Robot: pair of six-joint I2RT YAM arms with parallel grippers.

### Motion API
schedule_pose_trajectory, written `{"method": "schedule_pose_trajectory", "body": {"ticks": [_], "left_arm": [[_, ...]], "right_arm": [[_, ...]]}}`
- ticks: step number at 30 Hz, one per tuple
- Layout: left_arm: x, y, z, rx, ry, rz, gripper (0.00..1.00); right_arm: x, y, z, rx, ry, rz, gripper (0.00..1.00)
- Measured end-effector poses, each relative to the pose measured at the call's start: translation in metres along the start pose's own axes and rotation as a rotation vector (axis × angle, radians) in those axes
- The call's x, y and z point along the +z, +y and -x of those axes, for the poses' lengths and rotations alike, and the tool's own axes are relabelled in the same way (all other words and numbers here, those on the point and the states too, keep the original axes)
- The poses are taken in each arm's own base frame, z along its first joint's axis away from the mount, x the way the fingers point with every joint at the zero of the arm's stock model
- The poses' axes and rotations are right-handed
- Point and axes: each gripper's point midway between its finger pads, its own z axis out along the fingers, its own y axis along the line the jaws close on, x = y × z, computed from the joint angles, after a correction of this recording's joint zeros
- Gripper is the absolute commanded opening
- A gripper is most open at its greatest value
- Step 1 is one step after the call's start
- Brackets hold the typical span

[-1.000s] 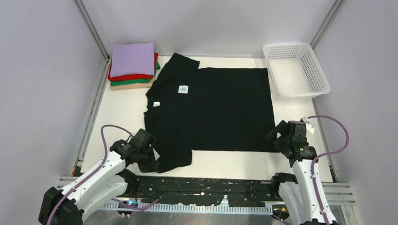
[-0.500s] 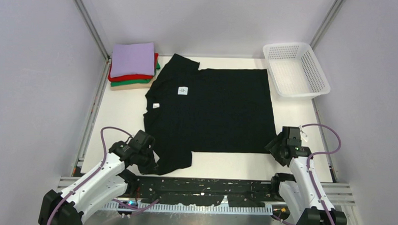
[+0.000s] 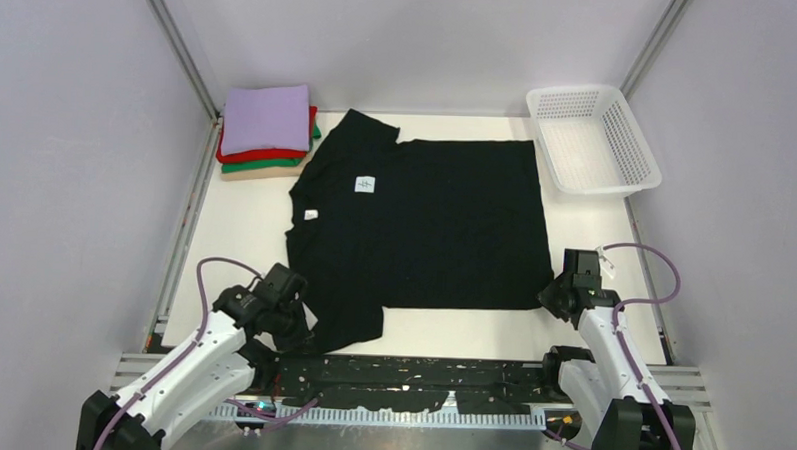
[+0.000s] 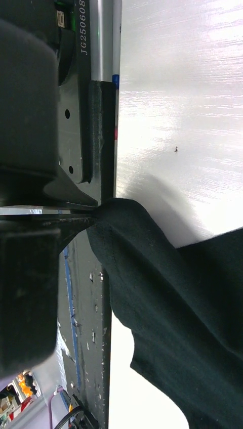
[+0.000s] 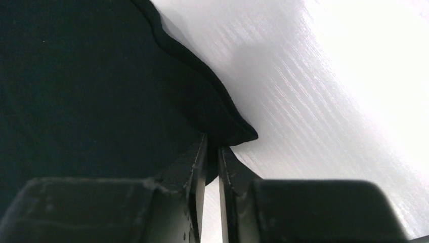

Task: Fold and stack the t-shirts
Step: Grab the side of the flattened tshirt closest away from the robot with both arms, then fold the flattened tshirt in 1/3 of the way

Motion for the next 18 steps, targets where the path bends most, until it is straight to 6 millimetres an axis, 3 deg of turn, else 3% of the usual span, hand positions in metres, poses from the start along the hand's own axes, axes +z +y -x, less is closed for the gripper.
{"method": "schedule_pose_trajectory", "body": {"ticks": [2,12,18], "left_arm": [[-0.002,0.000,-0.001,-0.003,-0.003,-0.006,0.00],[-0.009,-0.008,-0.004,0.010,-0.009,-0.076,0.00],[-0.025,-0.048,0.014,0.071,-0.035,-0.187,0.00]], "right_arm": [[0.000,0.000,-0.001,-0.006,0.002,0.002,0.06],[-0.011,0.006,0.009,-0.035,-0.059,0.063,0.05],[-0.014,0.017,0.008,-0.103,-0.048,0.128,0.05]]}}
